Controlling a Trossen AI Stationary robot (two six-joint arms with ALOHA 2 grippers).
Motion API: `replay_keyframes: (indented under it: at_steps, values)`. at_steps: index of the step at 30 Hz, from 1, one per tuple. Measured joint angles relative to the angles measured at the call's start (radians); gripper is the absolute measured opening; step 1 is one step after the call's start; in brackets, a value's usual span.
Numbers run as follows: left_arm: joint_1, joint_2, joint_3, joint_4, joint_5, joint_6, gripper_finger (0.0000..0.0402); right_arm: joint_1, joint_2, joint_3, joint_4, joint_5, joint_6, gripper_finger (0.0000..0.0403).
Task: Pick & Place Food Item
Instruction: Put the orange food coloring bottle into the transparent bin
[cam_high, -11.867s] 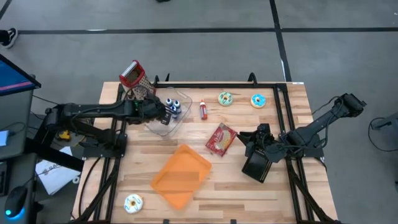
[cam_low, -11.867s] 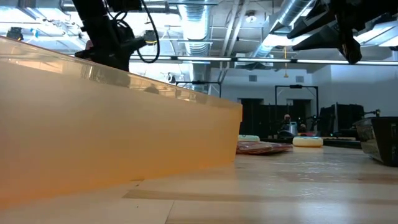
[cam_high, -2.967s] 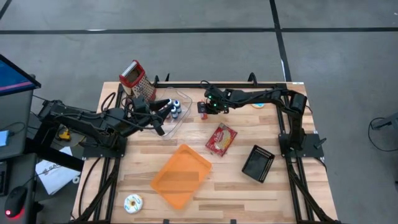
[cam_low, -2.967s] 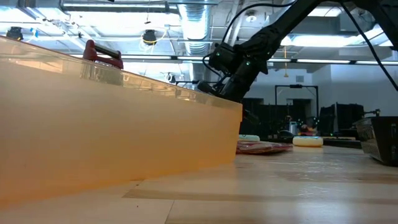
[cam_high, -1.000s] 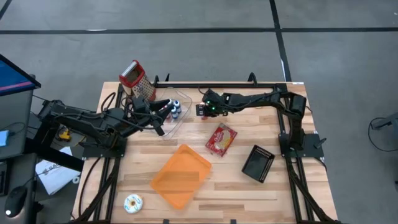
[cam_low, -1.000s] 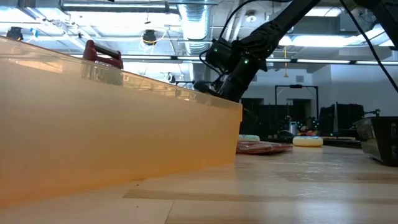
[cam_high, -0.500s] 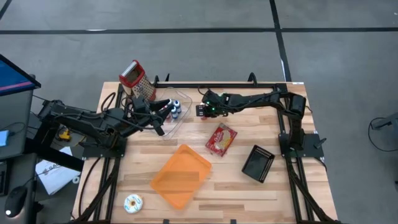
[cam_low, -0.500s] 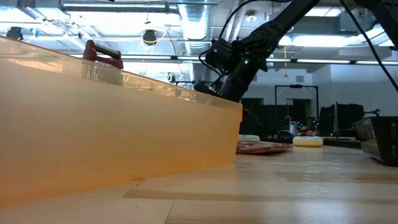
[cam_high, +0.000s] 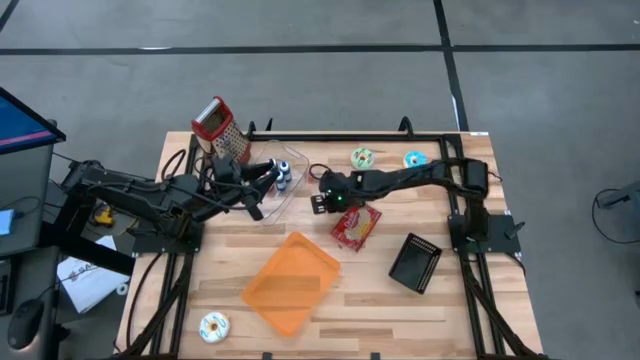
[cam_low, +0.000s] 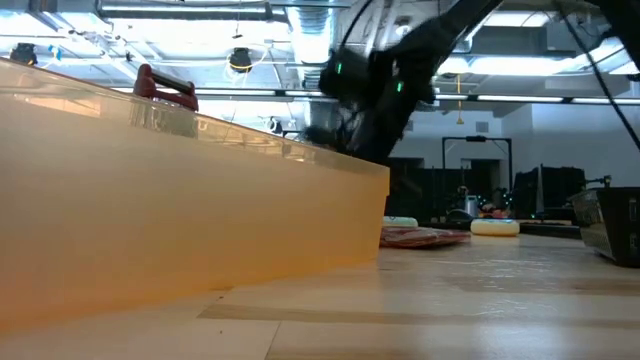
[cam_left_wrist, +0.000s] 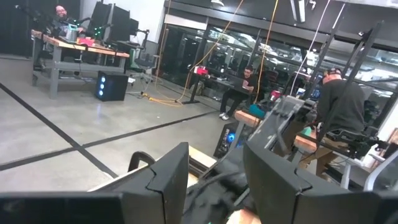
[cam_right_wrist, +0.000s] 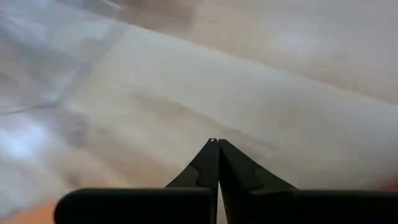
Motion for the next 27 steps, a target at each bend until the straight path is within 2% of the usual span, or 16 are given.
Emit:
replay_keyframes:
  at_steps: [4, 8, 15, 27]
  values:
    - [-0.005, 0.000, 0.000, 0.005, -0.002, -0.003, 0.0149, 0.020, -0.068, 0.002, -0.008, 0.130, -0.003, 0.0000]
    - [-0.005, 0.000, 0.000, 0.005, -0.002, -0.004, 0.0149, -0.045, -0.101, 0.003, -0.003, 0.205, -0.008, 0.0000]
    - [-0.005, 0.000, 0.000, 0.005, -0.002, -0.023, 0.0149, -0.157, -0.091, 0.002, 0.067, 0.196, 0.000, 0.0000]
    - [-0.004, 0.000, 0.000, 0.007, -0.003, -0.039, 0.0149, -0.211, 0.007, 0.007, 0.168, 0.154, 0.057, 0.0000]
